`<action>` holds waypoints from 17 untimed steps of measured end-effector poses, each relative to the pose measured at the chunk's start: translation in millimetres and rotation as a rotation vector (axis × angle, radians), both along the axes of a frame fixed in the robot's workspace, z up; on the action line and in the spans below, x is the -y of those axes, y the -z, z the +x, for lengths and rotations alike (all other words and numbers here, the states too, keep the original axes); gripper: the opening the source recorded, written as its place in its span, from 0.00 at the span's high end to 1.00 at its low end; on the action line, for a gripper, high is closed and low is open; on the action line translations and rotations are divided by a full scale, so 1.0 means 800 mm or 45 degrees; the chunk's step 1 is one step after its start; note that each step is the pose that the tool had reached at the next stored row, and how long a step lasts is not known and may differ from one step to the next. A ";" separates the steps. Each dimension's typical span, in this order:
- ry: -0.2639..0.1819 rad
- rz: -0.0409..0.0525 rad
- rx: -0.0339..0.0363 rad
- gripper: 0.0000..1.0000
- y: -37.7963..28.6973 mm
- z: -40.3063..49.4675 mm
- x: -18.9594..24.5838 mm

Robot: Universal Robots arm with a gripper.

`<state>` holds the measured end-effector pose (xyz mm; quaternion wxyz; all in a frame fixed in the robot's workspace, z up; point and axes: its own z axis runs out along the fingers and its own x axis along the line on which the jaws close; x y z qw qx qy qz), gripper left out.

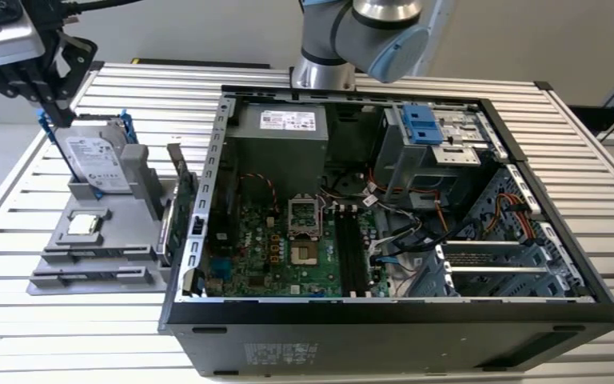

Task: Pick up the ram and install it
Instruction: 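Reach for the ram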

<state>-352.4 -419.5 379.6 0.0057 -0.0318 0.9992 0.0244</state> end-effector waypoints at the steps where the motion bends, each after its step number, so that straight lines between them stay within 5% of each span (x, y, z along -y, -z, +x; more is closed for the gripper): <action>1: -0.003 0.000 0.0000 1.00 0.0002 0.000 0.0005; 17: -0.021 0.000 0.0000 1.00 0.0030 0.000 0.0113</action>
